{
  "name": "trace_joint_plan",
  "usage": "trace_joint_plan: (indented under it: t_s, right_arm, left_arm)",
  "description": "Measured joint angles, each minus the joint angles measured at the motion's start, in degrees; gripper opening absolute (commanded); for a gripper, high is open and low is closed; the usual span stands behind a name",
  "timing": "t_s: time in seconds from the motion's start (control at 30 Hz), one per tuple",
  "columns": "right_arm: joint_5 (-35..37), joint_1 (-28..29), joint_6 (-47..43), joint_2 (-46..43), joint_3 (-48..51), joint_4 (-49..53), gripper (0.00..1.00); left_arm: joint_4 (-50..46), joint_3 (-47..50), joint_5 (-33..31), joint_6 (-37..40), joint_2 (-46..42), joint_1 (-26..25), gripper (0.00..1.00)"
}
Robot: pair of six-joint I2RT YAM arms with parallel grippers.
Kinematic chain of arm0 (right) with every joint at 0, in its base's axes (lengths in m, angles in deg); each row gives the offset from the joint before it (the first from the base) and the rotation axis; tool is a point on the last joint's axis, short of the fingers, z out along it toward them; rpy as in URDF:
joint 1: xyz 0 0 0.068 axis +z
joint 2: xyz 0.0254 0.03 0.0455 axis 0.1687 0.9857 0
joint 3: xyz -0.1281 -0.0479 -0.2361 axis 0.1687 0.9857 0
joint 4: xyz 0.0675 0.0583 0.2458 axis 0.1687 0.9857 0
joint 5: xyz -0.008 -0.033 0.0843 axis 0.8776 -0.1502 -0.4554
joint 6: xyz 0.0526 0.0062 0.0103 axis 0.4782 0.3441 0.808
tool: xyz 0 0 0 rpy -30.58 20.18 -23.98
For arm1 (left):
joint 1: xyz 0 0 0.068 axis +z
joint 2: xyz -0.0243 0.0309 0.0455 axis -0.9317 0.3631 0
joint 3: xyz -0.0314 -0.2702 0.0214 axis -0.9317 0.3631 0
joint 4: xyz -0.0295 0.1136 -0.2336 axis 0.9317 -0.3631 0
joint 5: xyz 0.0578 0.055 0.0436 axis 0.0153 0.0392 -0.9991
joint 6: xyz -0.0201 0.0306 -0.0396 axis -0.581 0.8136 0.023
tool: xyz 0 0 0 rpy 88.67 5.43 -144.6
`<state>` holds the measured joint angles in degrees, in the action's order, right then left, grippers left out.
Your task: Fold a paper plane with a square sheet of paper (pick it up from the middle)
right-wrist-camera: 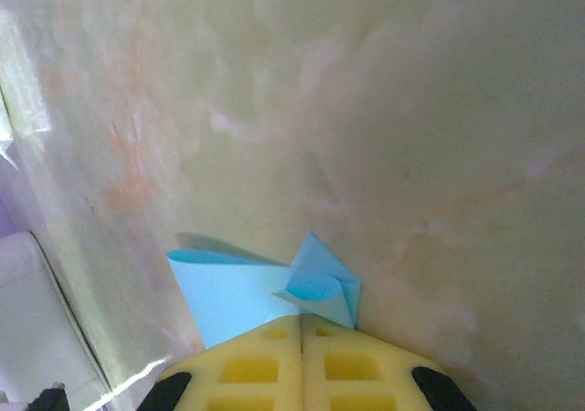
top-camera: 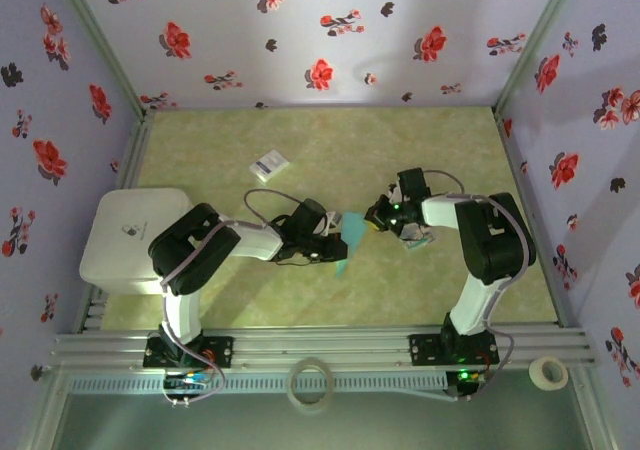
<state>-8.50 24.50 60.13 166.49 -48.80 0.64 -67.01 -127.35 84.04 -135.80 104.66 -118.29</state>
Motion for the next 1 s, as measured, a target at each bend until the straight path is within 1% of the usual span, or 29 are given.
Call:
trace_joint_plan:
  t_s: [0.2,0.33,0.4,0.53,0.6,0.67,0.87,1.0]
  right_arm:
    - [3.43,-2.6,-0.39,0.87,-2.43,0.96,0.07]
    - [4.5,-4.33,-0.42,0.66,-2.6,1.11,0.07]
    - [5.11,-4.68,-0.63,-0.59,-2.6,2.03,0.08]
    - [4.92,-4.63,-0.81,-6.75,-2.29,2.54,0.08]
    - [3.89,-3.87,-0.76,-10.16,-1.4,1.33,0.08]
    - [2.47,-1.9,-0.5,-12.07,-0.24,-0.26,0.07]
    - [0.37,4.9,0.33,-12.37,4.94,-1.53,0.07]
    - [-0.11,5.75,0.76,-12.28,6.19,-1.55,0.07]
  left_arm:
    - [0.33,0.22,0.04,0.0,-0.02,0.0,0.0]
    - [0.79,0.42,0.17,0.0,-0.07,0.0,0.0]
    - [0.81,0.42,0.17,0.0,-0.07,0.0,0.0]
    - [0.81,0.42,0.17,0.0,-0.09,0.0,0.0]
    - [0.81,0.42,0.17,0.0,-0.09,0.0,0.0]
    - [0.81,0.42,0.17,0.0,-0.09,0.0,0.0]
    - [0.79,0.42,0.17,0.02,-0.09,0.0,0.0]
    - [0.79,0.42,0.17,0.02,-0.09,0.0,0.0]
